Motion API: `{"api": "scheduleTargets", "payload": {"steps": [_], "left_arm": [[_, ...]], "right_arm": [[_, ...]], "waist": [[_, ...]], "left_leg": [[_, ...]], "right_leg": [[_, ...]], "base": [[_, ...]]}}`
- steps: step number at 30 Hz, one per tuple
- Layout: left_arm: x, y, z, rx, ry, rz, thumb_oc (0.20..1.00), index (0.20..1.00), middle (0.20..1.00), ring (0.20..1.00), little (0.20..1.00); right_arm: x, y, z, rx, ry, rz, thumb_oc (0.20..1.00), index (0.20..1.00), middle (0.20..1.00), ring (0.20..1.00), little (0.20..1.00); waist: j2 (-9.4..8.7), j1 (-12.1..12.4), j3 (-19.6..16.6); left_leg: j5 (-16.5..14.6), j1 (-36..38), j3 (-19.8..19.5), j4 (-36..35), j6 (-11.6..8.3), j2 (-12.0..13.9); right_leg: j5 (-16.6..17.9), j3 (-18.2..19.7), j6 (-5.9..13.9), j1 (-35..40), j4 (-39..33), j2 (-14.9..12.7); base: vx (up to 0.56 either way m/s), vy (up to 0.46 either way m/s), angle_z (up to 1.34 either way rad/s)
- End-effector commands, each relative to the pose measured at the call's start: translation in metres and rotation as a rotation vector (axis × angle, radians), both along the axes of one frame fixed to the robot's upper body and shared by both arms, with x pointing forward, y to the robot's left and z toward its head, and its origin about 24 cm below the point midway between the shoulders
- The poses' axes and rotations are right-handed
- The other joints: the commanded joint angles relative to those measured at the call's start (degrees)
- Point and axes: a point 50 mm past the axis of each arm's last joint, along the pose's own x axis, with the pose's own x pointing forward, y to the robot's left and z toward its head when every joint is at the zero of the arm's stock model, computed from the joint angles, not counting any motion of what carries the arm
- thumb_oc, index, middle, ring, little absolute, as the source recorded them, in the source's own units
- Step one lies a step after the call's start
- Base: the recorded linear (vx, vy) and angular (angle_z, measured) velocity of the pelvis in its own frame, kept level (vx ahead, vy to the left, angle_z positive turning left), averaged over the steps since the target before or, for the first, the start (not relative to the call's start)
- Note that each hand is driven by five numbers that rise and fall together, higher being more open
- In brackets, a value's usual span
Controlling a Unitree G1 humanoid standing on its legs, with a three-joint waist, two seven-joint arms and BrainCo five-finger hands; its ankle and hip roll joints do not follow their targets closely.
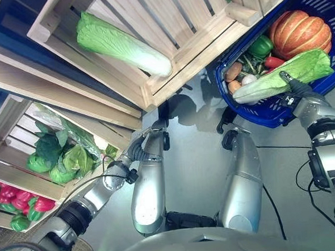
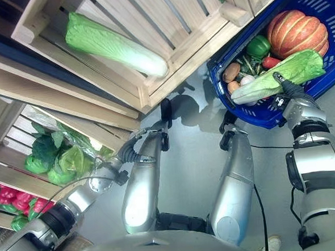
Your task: Pick up fruits and vegetables into the basket
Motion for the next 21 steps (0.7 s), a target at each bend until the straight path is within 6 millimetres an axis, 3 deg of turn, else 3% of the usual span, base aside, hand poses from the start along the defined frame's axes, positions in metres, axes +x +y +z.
{"api": "scheduleTargets", "payload": {"steps": [1,4,5,6,7,13,14,21], "left_arm": [[-0.018,-0.017,0.002,-0.018,-0.078,-0.083,1.000,1.000,1.000,1.000,1.000],[-0.012,-0.020,0.019,-0.013,-0.209,-0.082,1.000,1.000,1.000,1.000,1.000],[-0.007,-0.021,0.031,-0.025,-0.289,-0.075,1.000,1.000,1.000,1.000,1.000],[-0.006,-0.021,0.035,-0.030,-0.312,-0.075,1.000,1.000,1.000,1.000,1.000],[-0.002,-0.023,0.050,-0.051,-0.398,-0.074,1.000,1.000,1.000,1.000,1.000],[0.004,-0.031,0.097,-0.123,-0.683,-0.101,1.000,1.000,1.000,1.000,1.000],[0.005,-0.032,0.112,-0.134,-0.768,-0.103,1.000,1.000,1.000,1.000,1.000],[0.007,-0.027,0.149,-0.060,-1.053,-0.065,1.000,1.000,1.000,1.000,1.000]], "right_arm": [[-0.029,-0.036,-0.006,-0.091,0.123,-0.084,0.200,0.200,0.200,0.200,0.200],[-0.031,-0.037,-0.010,-0.104,0.147,-0.130,0.200,0.200,0.200,0.200,0.200],[-0.034,-0.038,-0.013,-0.113,0.161,-0.173,0.915,0.915,0.915,0.915,0.915],[-0.034,-0.038,-0.014,-0.112,0.165,-0.186,0.915,0.915,0.915,0.915,0.915],[-0.036,-0.038,-0.017,-0.106,0.169,-0.226,1.000,1.000,1.000,1.000,1.000],[-0.037,-0.037,-0.019,-0.171,0.112,-0.340,1.000,1.000,1.000,1.000,1.000],[-0.034,-0.034,-0.018,-0.210,0.079,-0.350,1.000,1.000,1.000,1.000,1.000],[-0.028,-0.009,-0.028,-0.328,-0.029,-0.272,1.000,1.000,1.000,1.000,1.000]], "waist": [[6.01,-0.6,-2.6],[6.28,-0.4,-2.6],[6.41,-0.3,-2.6],[6.41,-0.3,-2.6],[6.53,-0.2,-2.6],[6.84,-0.1,-2.6],[6.68,-0.3,-2.6],[5.33,-2.4,-2.6]], "left_leg": [[-5.3,-3.0,1.7,2.3,4.99,-0.3],[-5.9,-4.3,1.3,3.6,5.38,-0.5],[-6.1,-4.8,1.2,4.2,5.58,-0.6],[-6.2,-4.9,1.2,4.3,5.61,-0.6],[-6.3,-5.3,1.0,4.5,5.84,-0.7],[-6.3,-4.7,0.6,4.2,5.97,-1.2],[-6.2,-3.9,0.7,3.6,5.88,-1.2],[-5.5,0.3,1.5,0.6,5.17,-1.0]], "right_leg": [[-6.5,-0.6,2.29,-0.6,5.5,1.1],[-6.8,-0.1,2.13,-2.0,6.7,1.0],[-6.8,0.1,2.20,-2.5,7.2,1.0],[-6.8,0.1,2.21,-2.6,7.3,1.0],[-6.7,0.2,2.23,-3.0,7.3,1.1],[-6.3,0.5,2.24,-2.5,6.7,1.4],[-5.8,0.4,2.44,-1.7,5.9,1.5],[-5.1,0.7,2.89,2.4,2.7,2.4]], "base": [[0.00,0.000,0.00],[0.01,-0.004,0.02],[0.01,-0.014,0.05],[0.01,-0.026,0.04],[0.00,-0.025,0.04],[0.00,-0.007,0.01],[0.00,0.000,0.00],[-0.01,0.034,-0.01]]}}
